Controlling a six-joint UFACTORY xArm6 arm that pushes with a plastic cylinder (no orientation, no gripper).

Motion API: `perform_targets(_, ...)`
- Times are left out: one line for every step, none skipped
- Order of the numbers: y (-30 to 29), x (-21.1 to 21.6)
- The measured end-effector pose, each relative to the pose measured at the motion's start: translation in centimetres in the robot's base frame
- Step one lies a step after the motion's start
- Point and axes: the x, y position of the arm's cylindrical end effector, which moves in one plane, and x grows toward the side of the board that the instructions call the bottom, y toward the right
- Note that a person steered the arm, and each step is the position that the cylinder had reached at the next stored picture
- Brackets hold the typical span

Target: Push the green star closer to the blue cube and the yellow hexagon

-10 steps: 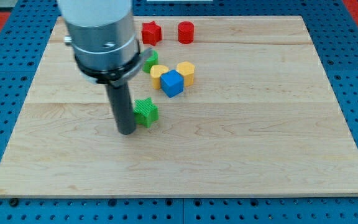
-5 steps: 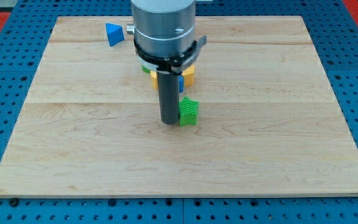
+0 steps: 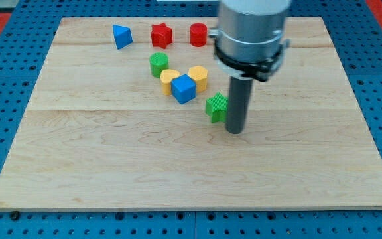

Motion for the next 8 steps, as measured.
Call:
perform_targets(-0.2,-0.5)
perform_targets(-3.6,-1.9)
perform_targets(-5.4,-3.1)
perform_targets(-5.5,-3.3)
perform_targets(-4.7,-3.3)
perform_targets(-4.3,-3.6)
perform_targets(-3.5,-4.0)
perform_targets(-3.5,-4.8)
